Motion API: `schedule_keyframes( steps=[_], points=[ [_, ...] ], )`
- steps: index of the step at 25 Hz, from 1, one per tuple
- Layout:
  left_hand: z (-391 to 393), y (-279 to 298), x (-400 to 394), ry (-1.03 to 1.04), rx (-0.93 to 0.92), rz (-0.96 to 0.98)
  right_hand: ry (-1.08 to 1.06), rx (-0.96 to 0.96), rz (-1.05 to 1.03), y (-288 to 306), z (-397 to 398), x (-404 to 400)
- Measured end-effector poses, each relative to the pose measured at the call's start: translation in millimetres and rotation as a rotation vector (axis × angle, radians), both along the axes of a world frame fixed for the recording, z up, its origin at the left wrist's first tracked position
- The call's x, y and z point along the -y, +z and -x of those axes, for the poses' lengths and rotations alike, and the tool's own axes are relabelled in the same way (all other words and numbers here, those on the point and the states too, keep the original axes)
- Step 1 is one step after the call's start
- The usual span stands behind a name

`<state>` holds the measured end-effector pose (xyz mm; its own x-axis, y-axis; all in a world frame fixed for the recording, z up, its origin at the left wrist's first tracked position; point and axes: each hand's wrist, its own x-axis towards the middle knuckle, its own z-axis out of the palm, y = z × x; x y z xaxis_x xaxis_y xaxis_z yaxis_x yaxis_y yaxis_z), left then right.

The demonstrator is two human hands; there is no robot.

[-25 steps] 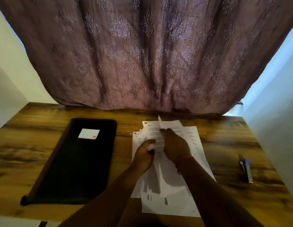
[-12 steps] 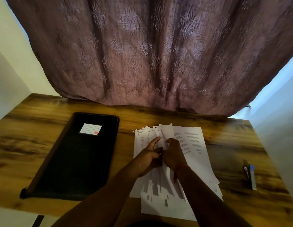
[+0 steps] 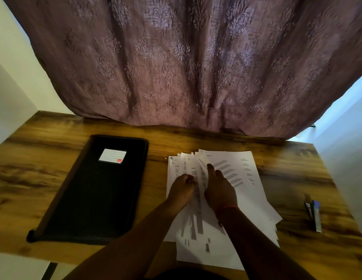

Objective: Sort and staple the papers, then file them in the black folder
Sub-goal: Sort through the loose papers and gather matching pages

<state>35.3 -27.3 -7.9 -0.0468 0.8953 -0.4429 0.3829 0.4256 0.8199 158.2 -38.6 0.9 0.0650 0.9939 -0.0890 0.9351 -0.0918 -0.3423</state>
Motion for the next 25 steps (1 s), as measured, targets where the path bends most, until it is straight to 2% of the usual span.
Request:
schedule_keyframes(
  steps=[4, 9, 14, 19, 22, 25],
  points=[
    [5, -12, -2, -0.034, -0.088, -0.055, -0.038, -0.093, 0.124, -2, -1, 0],
    [1, -14, -2, -0.073, -0.168, -0.061, 0.024, 0.027, 0.158, -13, 4, 0],
    [6, -24, -3, -0.091, -0.141, -0.078, -0.174, -0.177, 0.161, -8, -7, -8],
    [2, -29, -4, -0.150, -0.288, -0.190, -0.165, -0.212, 0.191, -4, -9, -11],
    [0, -32, -5, -0.192, -0.368, -0.192, -0.093, -0.141, 0.237, -4, -9, -10],
    [-2, -41, -6, -0.217, -0.363, -0.205, -0.057, -0.112, 0.278, -4, -11, -14]
  ],
)
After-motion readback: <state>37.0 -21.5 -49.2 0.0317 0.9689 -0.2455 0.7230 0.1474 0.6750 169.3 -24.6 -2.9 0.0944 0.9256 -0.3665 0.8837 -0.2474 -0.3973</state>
